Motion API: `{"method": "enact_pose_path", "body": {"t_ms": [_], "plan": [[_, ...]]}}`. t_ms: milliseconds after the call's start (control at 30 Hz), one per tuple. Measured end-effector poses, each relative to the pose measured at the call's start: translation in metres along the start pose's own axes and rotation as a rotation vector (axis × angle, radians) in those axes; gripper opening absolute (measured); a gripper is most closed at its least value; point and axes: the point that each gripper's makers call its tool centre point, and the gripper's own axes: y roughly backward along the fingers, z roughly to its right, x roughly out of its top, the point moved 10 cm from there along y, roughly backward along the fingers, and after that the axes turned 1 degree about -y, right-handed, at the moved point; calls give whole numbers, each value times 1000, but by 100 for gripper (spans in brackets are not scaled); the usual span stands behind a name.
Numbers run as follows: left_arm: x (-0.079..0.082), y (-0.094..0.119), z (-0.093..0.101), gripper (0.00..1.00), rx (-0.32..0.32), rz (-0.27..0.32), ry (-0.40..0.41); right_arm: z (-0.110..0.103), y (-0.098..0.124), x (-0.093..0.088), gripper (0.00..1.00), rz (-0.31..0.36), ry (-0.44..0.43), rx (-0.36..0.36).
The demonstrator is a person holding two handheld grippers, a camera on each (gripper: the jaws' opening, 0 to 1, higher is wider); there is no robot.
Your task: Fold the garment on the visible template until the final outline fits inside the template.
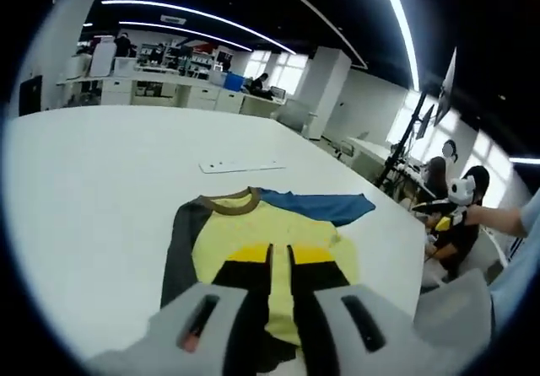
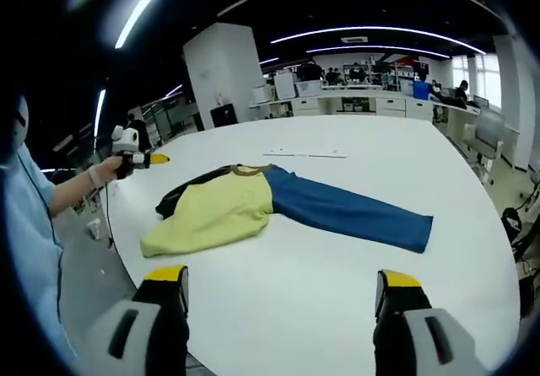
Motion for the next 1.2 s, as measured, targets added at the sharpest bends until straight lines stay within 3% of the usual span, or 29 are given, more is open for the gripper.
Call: {"method": "enact_pose_path", "body": {"t_ms": [200, 433, 700, 1000, 1200], "plan": [[-8, 9, -4, 18, 23, -11, -5, -2, -6, 4, 92, -1, 8, 15], [-21, 17, -7, 44, 60, -34, -17, -5, -11, 4, 92, -8, 15, 29], [-49, 28, -13, 72, 130, -63, 54, -7, -14, 0, 92, -19, 9, 39], [-67, 36, -11, 76, 131, -88, 91, -8, -13, 0, 92, -21, 10, 41], [-80, 39, -10, 70, 126, -104, 140, -9, -14, -2, 92, -23, 6, 43]]}}
